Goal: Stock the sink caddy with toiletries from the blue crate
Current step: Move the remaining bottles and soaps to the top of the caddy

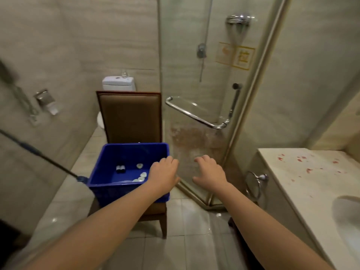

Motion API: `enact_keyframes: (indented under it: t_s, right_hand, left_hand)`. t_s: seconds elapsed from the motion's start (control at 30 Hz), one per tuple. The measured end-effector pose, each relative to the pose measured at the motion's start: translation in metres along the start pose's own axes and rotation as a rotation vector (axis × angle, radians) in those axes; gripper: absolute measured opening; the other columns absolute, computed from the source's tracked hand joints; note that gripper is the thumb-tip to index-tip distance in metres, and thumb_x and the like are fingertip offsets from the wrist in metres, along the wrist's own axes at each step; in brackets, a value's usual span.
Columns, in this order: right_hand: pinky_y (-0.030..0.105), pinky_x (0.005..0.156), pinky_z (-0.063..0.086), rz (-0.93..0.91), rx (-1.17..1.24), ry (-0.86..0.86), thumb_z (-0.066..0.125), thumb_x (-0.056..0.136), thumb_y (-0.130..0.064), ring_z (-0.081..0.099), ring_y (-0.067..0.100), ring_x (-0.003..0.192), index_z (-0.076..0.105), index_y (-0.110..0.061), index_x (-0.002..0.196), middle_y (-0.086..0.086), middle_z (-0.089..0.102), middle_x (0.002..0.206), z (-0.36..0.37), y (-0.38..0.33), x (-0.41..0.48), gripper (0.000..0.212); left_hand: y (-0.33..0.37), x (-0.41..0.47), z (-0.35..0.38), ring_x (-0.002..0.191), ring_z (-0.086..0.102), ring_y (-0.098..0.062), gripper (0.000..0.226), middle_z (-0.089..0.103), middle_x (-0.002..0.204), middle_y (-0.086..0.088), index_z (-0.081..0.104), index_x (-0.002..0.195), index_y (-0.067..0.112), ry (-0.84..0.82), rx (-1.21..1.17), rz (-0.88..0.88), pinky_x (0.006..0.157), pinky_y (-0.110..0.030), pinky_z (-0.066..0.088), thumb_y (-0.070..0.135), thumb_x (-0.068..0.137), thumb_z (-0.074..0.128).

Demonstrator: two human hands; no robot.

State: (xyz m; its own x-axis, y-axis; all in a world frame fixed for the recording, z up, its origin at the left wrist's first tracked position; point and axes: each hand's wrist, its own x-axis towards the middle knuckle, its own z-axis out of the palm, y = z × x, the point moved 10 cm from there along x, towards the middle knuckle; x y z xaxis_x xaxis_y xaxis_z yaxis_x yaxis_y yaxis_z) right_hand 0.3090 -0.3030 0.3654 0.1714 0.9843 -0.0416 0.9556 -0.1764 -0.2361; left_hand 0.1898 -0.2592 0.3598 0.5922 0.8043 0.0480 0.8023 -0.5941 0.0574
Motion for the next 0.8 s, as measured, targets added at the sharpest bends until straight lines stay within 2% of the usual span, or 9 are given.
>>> enact_keyframes:
  t_s: [0.13,0.23,0.4,0.53,0.8]
  right_hand:
    - [0.033,0.092,0.043,-0.103,0.017,-0.019,0.065,0.083,-0.036,0.046,0.02,0.12,0.045,-0.024,0.135,0.0,0.046,0.132,0.015,-0.053,0.017,0.057]
    - [0.034,0.095,0.046,-0.158,0.014,-0.05,0.065,0.084,-0.037,0.046,0.019,0.12,0.043,-0.026,0.136,-0.002,0.046,0.133,0.024,-0.084,0.031,0.058]
    - [0.034,0.093,0.047,-0.24,0.008,-0.094,0.064,0.084,-0.033,0.046,0.019,0.12,0.042,-0.024,0.138,-0.001,0.045,0.134,0.043,-0.125,0.06,0.059]
    - [0.036,0.095,0.046,-0.298,-0.009,-0.131,0.062,0.087,-0.034,0.045,0.021,0.122,0.04,-0.023,0.141,-0.001,0.044,0.136,0.064,-0.156,0.094,0.059]
    - [0.036,0.092,0.046,-0.377,-0.039,-0.237,0.063,0.087,-0.034,0.043,0.023,0.124,0.039,-0.022,0.143,0.001,0.042,0.138,0.112,-0.201,0.193,0.062]
  left_hand:
    - [-0.057,-0.02,0.001,0.11,0.052,-0.018,0.053,0.05,0.125,0.002,0.043,0.135,0.024,0.003,-0.042,-0.097,0.082,-0.035,0.047,0.047,0.09,0.059]
    - [-0.092,-0.031,0.001,0.112,0.052,-0.017,0.054,0.05,0.127,0.003,0.042,0.136,0.025,0.017,-0.054,-0.172,0.086,-0.034,0.048,0.046,0.09,0.06]
    - [-0.14,-0.041,0.005,0.111,0.052,-0.016,0.053,0.05,0.125,0.004,0.042,0.135,0.027,0.02,-0.079,-0.276,0.083,-0.031,0.045,0.047,0.09,0.06]
    - [-0.185,-0.039,0.015,0.114,0.052,-0.017,0.053,0.049,0.128,0.004,0.043,0.135,0.026,-0.006,-0.107,-0.362,0.087,-0.034,0.049,0.048,0.09,0.06]
    - [-0.277,0.004,0.046,0.116,0.051,-0.018,0.051,0.049,0.129,0.003,0.043,0.135,0.025,-0.067,-0.151,-0.498,0.086,-0.033,0.045,0.046,0.091,0.058]
